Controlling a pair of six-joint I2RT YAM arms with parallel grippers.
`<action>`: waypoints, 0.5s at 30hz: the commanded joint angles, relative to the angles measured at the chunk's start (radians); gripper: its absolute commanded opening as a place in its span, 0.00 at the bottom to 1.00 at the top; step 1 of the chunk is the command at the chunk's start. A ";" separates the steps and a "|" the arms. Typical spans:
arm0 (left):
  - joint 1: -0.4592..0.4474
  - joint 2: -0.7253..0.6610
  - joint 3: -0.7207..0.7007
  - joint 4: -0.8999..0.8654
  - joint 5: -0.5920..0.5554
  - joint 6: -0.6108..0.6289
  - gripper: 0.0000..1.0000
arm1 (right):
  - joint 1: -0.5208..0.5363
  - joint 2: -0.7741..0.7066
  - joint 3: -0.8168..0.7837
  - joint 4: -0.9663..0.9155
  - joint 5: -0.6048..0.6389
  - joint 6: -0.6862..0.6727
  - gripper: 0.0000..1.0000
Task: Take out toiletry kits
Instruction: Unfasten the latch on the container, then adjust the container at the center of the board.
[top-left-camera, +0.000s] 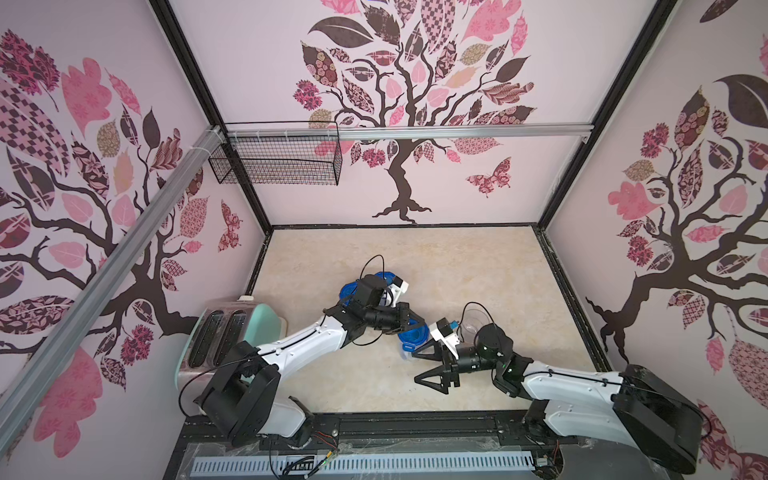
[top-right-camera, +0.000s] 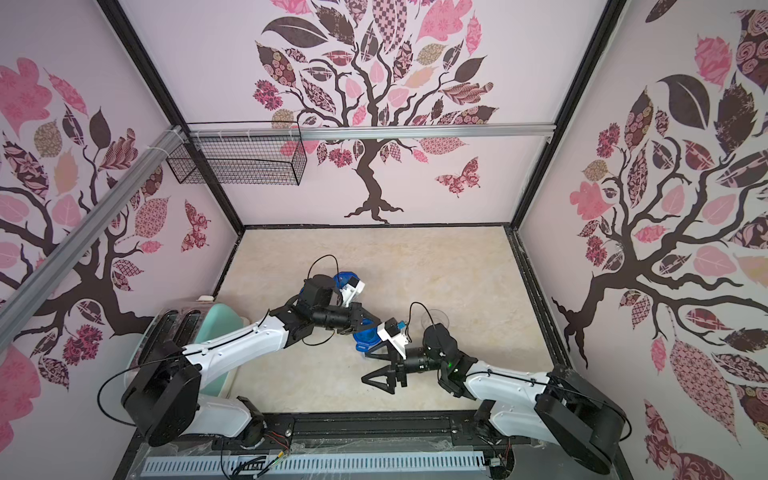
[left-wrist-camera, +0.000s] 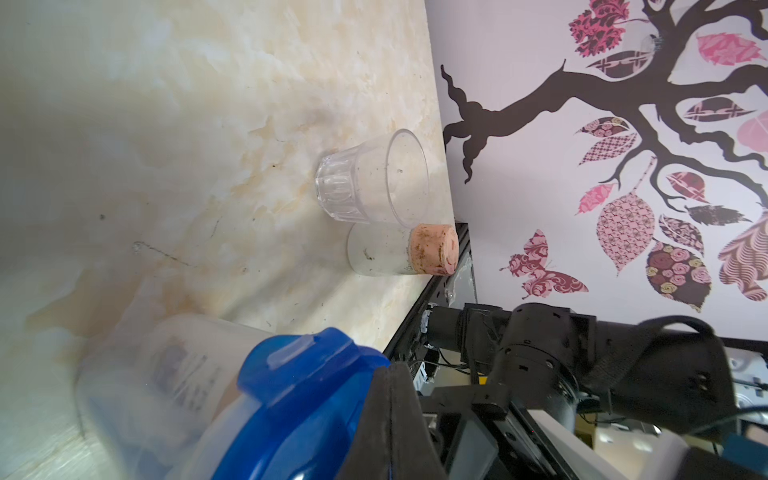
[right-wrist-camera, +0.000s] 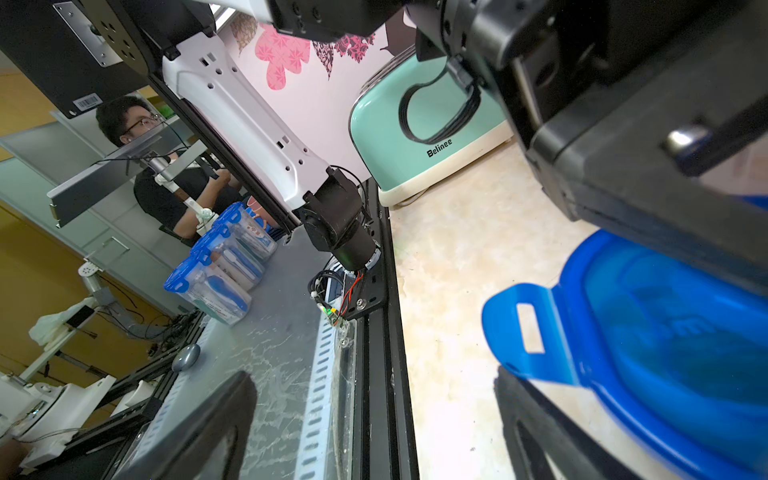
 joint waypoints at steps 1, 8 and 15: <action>-0.002 -0.068 0.066 -0.153 -0.047 0.071 0.08 | 0.004 -0.073 0.031 -0.127 0.016 -0.060 0.93; 0.000 -0.177 0.064 -0.254 -0.132 0.101 0.16 | -0.002 -0.153 0.042 -0.221 0.110 -0.082 0.94; 0.006 -0.304 -0.005 -0.387 -0.273 0.104 0.24 | -0.071 -0.209 0.091 -0.380 0.269 -0.061 0.94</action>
